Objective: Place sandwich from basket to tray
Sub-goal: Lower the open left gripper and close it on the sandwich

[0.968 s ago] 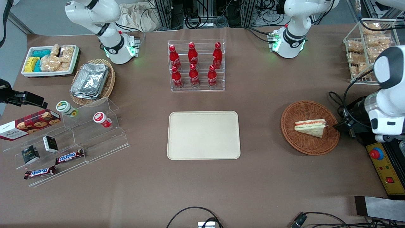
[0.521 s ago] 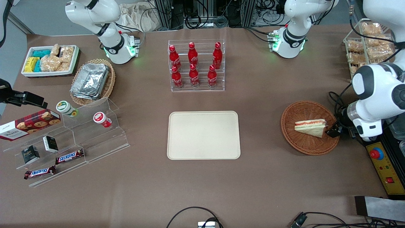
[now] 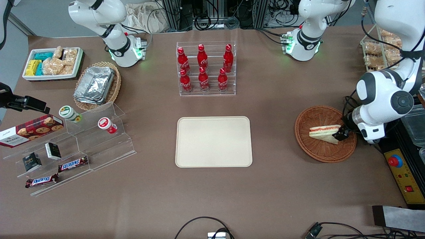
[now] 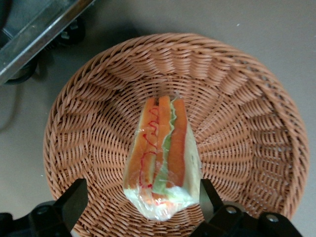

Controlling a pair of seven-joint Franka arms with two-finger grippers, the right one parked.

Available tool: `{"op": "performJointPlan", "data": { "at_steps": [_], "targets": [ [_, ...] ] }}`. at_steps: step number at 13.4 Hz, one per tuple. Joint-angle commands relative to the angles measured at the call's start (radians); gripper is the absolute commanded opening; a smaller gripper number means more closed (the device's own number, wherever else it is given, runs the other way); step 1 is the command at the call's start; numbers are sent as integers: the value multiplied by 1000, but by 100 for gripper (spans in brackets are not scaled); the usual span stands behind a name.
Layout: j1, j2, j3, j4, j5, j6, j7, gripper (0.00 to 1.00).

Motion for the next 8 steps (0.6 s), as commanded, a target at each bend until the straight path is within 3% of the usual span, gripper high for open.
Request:
{"op": "performJointPlan", "data": {
  "at_steps": [1,3,4,5,8],
  "targets": [
    [7,21,1,-17,15,43,-28,100],
    [7,39,1,-11,15,57,-28,100],
    [5,54,1,-3,18,60,-28,92],
    [5,67,1,1,22,70,-28,76],
    [5,70,1,8,23,90,-25,13]
  ]
}}
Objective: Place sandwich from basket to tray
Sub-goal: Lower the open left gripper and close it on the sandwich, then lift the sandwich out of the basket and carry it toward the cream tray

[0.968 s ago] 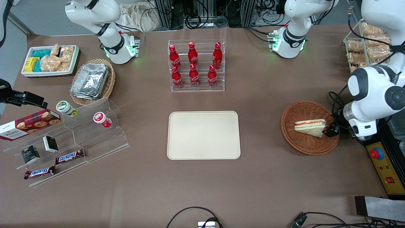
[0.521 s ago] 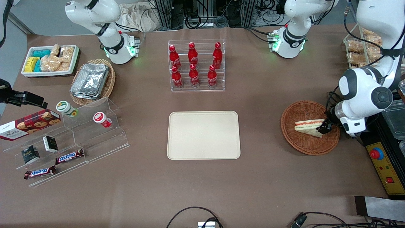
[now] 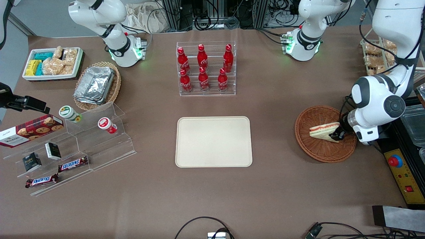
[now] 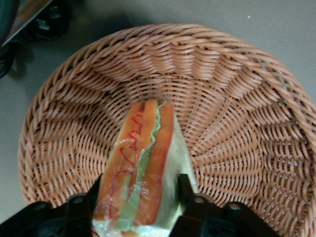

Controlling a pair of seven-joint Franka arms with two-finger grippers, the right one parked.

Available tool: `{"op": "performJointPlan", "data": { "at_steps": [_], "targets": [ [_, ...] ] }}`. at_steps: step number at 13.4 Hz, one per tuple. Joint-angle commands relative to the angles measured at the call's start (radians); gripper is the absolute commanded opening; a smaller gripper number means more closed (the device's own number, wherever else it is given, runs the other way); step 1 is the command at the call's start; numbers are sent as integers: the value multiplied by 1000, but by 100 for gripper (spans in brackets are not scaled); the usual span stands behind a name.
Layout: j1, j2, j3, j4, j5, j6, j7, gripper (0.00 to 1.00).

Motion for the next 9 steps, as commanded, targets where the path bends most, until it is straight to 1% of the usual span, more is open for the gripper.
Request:
{"op": "performJointPlan", "data": {
  "at_steps": [1,3,4,8,9],
  "targets": [
    [5,3,-5,15,25,5,-12,0],
    [-4,-17,-7,53,28,-37,0,0],
    [-10,-19,-11,99,31,-109,14,0],
    [-34,-4,-22,441,41,-534,87,0],
    [-39,2,-22,507,37,-604,116,0]
  ]
}}
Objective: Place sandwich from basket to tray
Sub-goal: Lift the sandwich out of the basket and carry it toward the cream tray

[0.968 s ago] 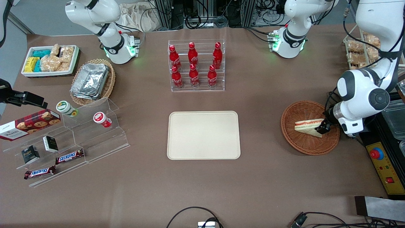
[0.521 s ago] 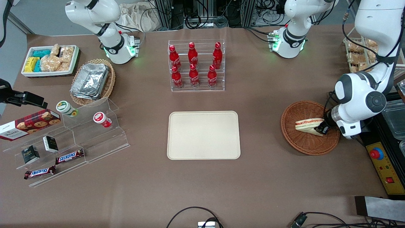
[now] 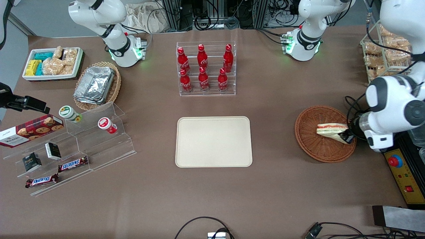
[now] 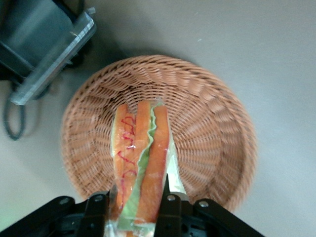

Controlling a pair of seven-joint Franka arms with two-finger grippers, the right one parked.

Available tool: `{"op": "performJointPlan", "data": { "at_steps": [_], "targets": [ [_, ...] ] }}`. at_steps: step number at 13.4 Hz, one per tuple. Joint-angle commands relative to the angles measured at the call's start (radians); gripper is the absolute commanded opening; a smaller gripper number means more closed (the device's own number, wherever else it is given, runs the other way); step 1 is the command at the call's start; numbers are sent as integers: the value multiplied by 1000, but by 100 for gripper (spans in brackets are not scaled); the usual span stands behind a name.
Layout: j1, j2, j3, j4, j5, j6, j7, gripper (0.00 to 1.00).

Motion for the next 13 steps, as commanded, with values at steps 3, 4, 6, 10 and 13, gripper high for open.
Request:
{"op": "performJointPlan", "data": {
  "at_steps": [3,4,6,10,13],
  "targets": [
    [-51,18,-20,304,9,-266,97,0],
    [-55,26,-47,338,8,-275,109,0],
    [-60,67,-142,387,17,-275,150,0],
    [-167,213,-245,474,23,-233,312,0],
    [-342,360,-239,540,86,-112,292,0]
  ]
}}
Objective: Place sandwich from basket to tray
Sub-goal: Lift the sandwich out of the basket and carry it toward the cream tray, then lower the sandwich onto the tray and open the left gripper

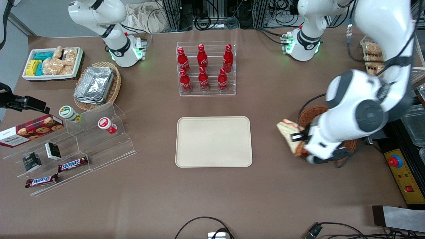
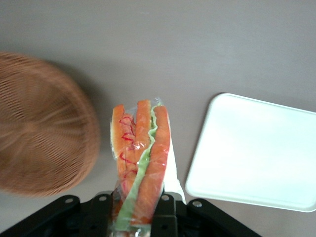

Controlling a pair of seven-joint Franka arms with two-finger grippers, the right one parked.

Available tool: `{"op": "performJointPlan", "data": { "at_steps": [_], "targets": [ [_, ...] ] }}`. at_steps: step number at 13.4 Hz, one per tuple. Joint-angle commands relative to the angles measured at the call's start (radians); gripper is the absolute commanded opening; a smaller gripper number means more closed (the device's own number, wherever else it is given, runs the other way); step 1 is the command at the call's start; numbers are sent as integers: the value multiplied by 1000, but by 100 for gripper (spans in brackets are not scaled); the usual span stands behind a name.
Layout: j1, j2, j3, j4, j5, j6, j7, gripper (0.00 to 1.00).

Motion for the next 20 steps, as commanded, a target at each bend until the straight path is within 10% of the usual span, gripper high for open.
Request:
{"op": "performJointPlan", "data": {
  "at_steps": [1,10,11,13,20],
  "targets": [
    [-152,167,6,104,89,97,-26,0],
    [-294,410,6,148,189,206,-43,2],
    [-305,411,6,148,189,203,-47,11],
    [-308,414,6,141,190,202,-47,100],
    [-297,313,7,168,193,21,-51,100]
  ]
}}
